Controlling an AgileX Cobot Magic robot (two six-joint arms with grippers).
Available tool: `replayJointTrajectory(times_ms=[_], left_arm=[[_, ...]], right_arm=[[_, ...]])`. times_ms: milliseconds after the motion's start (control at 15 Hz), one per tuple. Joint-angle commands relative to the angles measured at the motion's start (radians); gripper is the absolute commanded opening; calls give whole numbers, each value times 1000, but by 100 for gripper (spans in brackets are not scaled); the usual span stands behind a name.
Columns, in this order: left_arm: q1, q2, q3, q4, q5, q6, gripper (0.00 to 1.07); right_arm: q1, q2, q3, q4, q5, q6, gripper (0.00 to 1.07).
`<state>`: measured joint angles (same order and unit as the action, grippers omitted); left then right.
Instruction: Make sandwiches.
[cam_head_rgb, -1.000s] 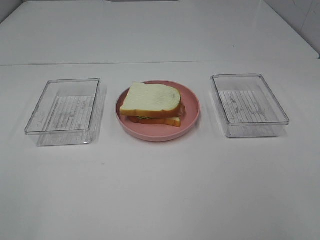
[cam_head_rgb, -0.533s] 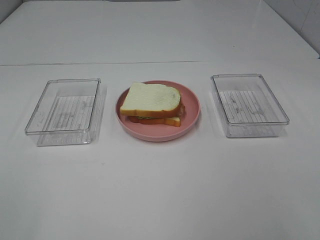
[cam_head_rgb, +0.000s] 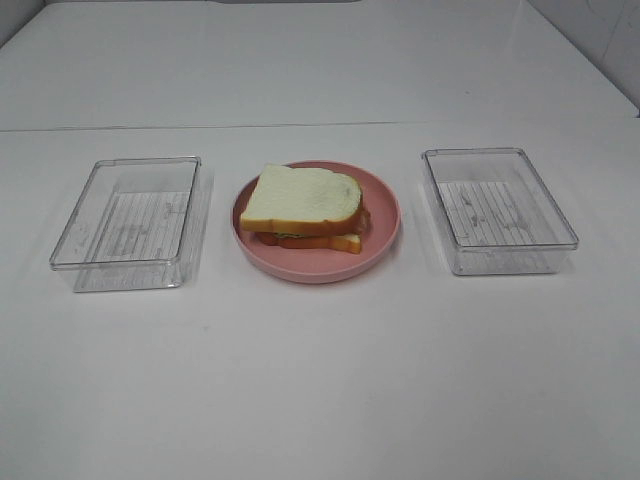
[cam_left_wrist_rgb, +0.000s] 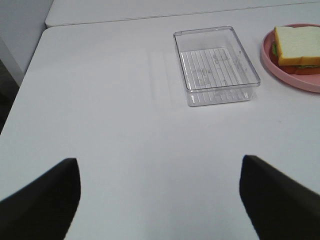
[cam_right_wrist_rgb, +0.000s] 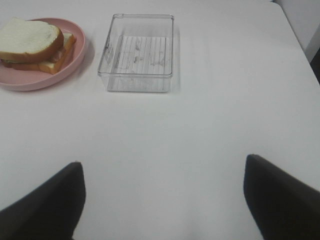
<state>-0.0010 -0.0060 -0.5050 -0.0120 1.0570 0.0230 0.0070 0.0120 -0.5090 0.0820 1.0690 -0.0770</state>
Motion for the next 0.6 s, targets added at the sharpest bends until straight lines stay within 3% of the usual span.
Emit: replayJointTrajectory(times_ms=[67,600], left_arm=[[5,-24,6,-7,-12,1,82],[-4,-25,6,-7,-12,1,82]], right_arm=[[-7,-33,3,3,-8,-9,81],[-7,-33,3,3,-8,-9,81]])
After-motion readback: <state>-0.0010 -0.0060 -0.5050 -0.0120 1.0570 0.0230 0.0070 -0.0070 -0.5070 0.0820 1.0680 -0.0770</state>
